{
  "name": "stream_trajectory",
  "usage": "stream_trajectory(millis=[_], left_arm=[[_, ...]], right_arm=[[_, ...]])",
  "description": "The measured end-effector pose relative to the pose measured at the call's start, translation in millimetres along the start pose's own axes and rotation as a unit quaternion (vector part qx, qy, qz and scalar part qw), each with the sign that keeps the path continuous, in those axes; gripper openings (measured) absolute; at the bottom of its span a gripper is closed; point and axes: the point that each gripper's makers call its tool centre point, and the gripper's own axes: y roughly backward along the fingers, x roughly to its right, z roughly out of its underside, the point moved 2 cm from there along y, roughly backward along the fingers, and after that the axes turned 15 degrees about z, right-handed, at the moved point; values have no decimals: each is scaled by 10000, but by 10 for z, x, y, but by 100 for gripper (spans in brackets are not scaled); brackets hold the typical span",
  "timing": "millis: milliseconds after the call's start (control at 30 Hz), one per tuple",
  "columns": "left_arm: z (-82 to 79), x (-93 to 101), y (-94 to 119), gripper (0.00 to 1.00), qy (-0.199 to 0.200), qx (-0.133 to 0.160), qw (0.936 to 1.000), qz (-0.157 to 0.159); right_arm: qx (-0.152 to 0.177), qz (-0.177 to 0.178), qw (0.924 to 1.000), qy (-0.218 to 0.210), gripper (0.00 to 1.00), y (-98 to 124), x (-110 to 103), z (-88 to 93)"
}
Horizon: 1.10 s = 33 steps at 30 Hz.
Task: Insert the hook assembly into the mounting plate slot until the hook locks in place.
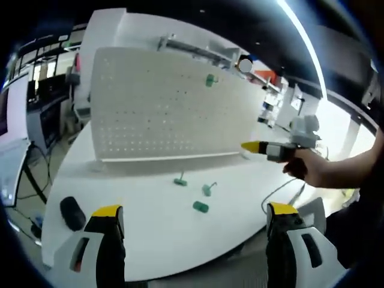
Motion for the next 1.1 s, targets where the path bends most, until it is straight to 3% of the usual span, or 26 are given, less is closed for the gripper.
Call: stream_trajectory(millis=[300, 367, 467, 500, 833, 1033, 1100], left_arm=[[187, -31, 8, 100, 113, -190, 9997, -93], [231, -16, 8, 100, 158, -228, 9996, -95], [295, 5, 2, 100, 227, -275, 9993, -87], [329, 15, -5, 100, 250, -328, 9991, -78], [461, 76, -24, 100, 479, -441, 9979, 8], [535, 68, -19, 100, 524, -566, 9970, -16], [561, 67, -20, 100, 564, -607, 9966, -13]], right_arm=[[-393, -444, 9977, 339, 27, 214, -199, 288], [-466, -617, 9949, 651, 27, 273, -253, 377], [-639, -913, 9838, 1404, 28, 335, -321, 584], [-730, -977, 9816, 1471, 28, 368, -338, 652], [-1122, -1188, 9781, 1288, 28, 558, -339, 894], [-1259, -1270, 9754, 1286, 29, 626, -343, 947], [-1159, -1211, 9788, 1173, 28, 652, -334, 870]])
